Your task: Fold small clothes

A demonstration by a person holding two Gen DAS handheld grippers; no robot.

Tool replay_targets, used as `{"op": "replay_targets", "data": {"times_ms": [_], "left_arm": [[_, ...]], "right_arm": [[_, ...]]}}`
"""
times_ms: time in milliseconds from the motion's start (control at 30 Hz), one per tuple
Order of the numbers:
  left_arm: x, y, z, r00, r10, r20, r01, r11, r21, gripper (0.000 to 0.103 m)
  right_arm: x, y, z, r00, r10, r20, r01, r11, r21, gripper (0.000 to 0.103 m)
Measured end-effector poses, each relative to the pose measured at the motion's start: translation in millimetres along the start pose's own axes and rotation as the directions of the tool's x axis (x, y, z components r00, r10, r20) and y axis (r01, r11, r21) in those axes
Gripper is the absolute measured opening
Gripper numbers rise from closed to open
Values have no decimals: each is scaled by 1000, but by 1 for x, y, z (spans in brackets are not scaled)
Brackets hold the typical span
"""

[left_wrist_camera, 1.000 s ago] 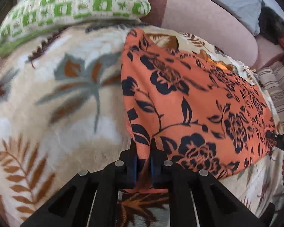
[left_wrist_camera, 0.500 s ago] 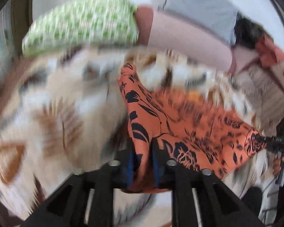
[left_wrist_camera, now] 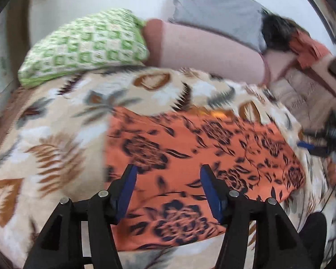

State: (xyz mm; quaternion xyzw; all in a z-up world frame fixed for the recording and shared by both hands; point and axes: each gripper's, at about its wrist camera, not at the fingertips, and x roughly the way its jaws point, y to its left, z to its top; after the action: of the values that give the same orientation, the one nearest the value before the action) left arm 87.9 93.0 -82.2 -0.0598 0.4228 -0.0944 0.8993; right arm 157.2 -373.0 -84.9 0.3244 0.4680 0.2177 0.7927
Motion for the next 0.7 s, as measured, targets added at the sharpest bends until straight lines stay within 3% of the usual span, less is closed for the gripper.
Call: {"op": "replay_targets", "data": {"times_ms": [33, 67, 100, 133, 167, 200, 233, 267, 300, 333, 367, 400, 467, 500, 533, 567, 633, 700], "left_arm": [[10, -7, -2, 1000, -5, -23, 5, 1000, -6, 60], [24, -9, -6, 999, -8, -52, 8, 1000, -4, 60], [46, -9, -11, 994, 31, -105, -30, 999, 11, 60], [58, -7, -18, 985, 85, -147, -83, 996, 21, 60], [65, -5, -22, 980, 112, -167, -110, 994, 24, 60], [60, -2, -21, 984, 100, -148, -99, 995, 10, 60], [51, 0, -19, 987, 99, -128, -100, 995, -1, 60], [44, -1, -16, 989, 98, -110, -98, 995, 2, 60], [37, -3, -12, 993, 86, -85, -85, 996, 14, 60], [36, -4, -11, 995, 77, -67, -75, 997, 25, 62], [37, -6, -8, 996, 70, -50, -68, 997, 36, 66], [44, -7, -7, 995, 83, -56, -80, 996, 46, 72], [72, -2, -13, 981, 139, -137, -133, 990, 47, 72], [82, 5, -16, 981, 128, -148, -127, 992, 18, 74], [78, 6, -15, 984, 128, -121, -127, 992, 10, 74], [72, 4, -12, 984, 129, -121, -129, 992, 5, 74], [53, 3, -7, 993, 93, -75, -96, 995, -27, 74], [50, 7, -8, 995, 91, -42, -92, 995, -32, 78]], "right_arm": [[20, 2, 0, 987, 148, -69, -147, 989, 21, 58], [29, 0, 0, 983, 151, -99, -151, 988, 14, 59], [52, -16, 0, 990, -18, -143, 19, 1000, 4, 59], [64, -34, 2, 978, -126, -167, 133, 990, 34, 57], [63, -56, 7, 983, -125, -135, 142, 982, 123, 31], [55, -59, 11, 990, -113, -85, 125, 980, 155, 29], [36, -51, 17, 987, -158, 12, 155, 978, 140, 30], [29, -44, 19, 983, -176, 44, 170, 979, 116, 34], [26, -37, 23, 988, -148, 50, 143, 985, 93, 43], [32, -32, 27, 998, -57, -5, 58, 994, 91, 57], [42, -30, 30, 998, 18, -65, -12, 996, 93, 81], [55, -28, 35, 994, 40, -105, -34, 998, 61, 81], [72, -41, 48, 991, -109, -82, 110, 994, 12, 79], [78, -64, 58, 988, -142, -60, 148, 984, 100, 66], [70, -87, 64, 992, -124, 5, 118, 955, 272, 58], [59, -87, 67, 991, -126, 46, 105, 940, 326, 53], [44, -55, 67, 990, -108, 95, 89, 978, 189, 59], [43, -31, 61, 997, -27, 70, 21, 996, 89, 77]]}}
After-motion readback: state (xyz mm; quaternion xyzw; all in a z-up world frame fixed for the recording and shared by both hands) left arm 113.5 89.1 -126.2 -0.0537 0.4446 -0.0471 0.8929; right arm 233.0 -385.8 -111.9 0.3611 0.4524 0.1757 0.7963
